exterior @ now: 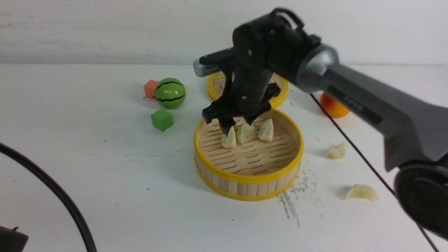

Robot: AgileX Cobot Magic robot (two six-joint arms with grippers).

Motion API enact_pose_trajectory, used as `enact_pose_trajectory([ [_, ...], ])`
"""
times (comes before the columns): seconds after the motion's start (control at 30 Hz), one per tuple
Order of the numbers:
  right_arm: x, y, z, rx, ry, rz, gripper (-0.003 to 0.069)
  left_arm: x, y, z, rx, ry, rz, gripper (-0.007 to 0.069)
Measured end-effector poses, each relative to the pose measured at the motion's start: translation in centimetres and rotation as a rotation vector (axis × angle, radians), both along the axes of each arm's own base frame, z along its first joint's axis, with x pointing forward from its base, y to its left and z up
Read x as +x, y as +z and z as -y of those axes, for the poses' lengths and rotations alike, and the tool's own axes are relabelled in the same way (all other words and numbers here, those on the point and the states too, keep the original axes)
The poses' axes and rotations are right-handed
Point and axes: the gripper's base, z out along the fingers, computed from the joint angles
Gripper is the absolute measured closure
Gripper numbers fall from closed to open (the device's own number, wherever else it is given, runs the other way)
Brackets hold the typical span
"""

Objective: Put the dumplings into the steamer on the white table.
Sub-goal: 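Place the dumpling in the bamboo steamer basket with the right gripper, then reach for and grasp a dumpling lying on the table beside the steamer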

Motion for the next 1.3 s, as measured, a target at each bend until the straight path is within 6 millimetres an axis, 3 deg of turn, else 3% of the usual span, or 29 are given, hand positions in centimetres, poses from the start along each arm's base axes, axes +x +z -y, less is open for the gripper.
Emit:
enact_pose_trajectory([
  [0.1,-1.5,4.4,1.2,0.01,0.049,0.074,0.0193,0.0,0.0,0.1,-0.009,-0.003,-0.006,0.0617],
  [0.13,-1.7,4.6,1.3,0.011,0.052,0.079,0.0193,0.0,0.0,0.1,-0.009,-0.003,-0.006,0.0617],
  [0.17,-2.7,6.7,2.2,0.019,0.057,0.115,0.0195,-0.1,0.0,0.1,-0.012,-0.004,-0.007,0.0616],
  [0.27,-3.7,8.0,4.0,0.019,0.034,0.115,0.0195,-0.1,0.0,0.1,-0.012,-0.005,-0.008,0.0613],
  [0.37,-4.3,7.9,7.1,0.002,-0.042,0.071,0.0195,-0.1,0.0,0.1,-0.014,-0.005,-0.009,0.061],
  [0.57,-4.1,3.2,14.0,-0.059,-0.226,-0.108,0.0195,-0.1,0.0,0.1,-0.015,-0.006,-0.009,0.0607],
  [0.63,-3.6,1.0,16.1,-0.032,-0.324,-0.148,0.0195,-0.1,0.0,0.2,-0.018,-0.006,-0.005,0.0606],
  [0.8,-1.0,-2.2,19.9,0.096,-0.573,-0.143,0.0195,0.1,0.2,0.3,-0.03,-0.007,0.015,0.0603],
  [0.93,0.8,-4.3,21.4,0.175,-0.688,-0.143,0.0195,0.1,0.2,0.3,-0.034,-0.007,0.021,0.0603],
  [0.97,1.7,-6.0,21.7,0.218,-0.73,-0.162,0.0195,0.1,0.2,0.3,-0.035,-0.007,0.022,0.0603],
  [1.3,4.0,-12.1,21.0,0.34,-0.817,-0.234,0.0195,0.2,0.2,0.3,-0.033,-0.006,0.025,0.0596],
])
